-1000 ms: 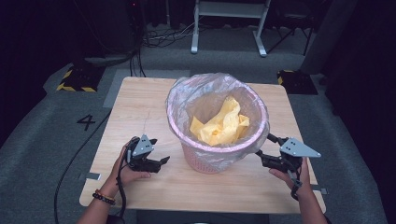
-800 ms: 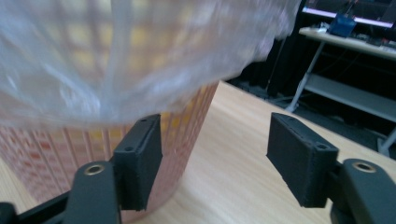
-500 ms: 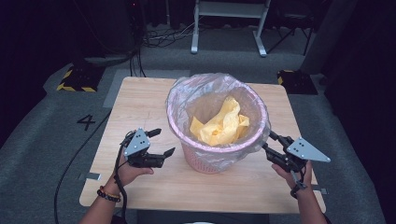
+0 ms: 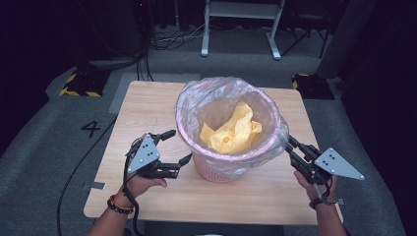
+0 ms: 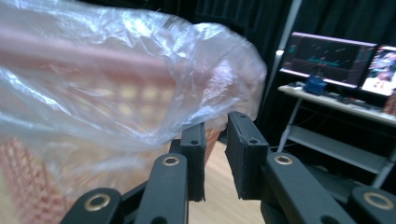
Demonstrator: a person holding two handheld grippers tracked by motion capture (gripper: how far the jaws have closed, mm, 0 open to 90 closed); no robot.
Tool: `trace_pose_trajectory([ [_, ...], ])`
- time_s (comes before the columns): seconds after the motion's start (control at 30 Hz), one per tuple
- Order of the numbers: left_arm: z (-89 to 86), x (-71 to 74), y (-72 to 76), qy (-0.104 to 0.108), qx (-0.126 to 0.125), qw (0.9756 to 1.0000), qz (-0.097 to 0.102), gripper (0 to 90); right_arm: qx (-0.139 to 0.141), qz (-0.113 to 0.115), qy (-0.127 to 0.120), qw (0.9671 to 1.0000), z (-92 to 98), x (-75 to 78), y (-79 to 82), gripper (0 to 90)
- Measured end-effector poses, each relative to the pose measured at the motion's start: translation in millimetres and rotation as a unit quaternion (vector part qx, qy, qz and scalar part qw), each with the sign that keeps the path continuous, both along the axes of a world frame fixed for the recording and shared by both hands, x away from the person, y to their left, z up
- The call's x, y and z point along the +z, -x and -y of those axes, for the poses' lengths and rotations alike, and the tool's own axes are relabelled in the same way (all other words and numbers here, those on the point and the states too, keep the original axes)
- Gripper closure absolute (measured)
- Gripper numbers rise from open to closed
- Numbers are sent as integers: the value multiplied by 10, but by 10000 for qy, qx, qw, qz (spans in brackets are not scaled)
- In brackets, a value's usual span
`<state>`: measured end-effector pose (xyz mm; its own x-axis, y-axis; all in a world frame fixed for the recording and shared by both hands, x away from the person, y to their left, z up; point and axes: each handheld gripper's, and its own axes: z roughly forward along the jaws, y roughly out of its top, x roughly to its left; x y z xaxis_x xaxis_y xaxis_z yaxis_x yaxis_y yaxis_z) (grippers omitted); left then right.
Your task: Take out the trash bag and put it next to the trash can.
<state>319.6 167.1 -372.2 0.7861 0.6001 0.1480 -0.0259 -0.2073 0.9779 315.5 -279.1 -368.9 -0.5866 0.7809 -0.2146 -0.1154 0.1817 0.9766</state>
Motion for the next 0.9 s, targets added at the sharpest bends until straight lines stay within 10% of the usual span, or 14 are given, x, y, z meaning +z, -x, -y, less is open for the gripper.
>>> trace_pose_trajectory([
  [0.5, 115, 167, 214, 188, -138, 9987, 463, 163, -9, -28, -300, 9995, 26, 163, -35, 831],
  [0.7, 134, 149, 231, 208, 44, 9982, 569, 182, -130, -80, 269, 9995, 46, 150, 96, 495],
  [0.9, 138, 144, 222, 283, 151, 9978, 573, 219, 170, -252, 854, 9959, 11, 3, 227, 358],
])
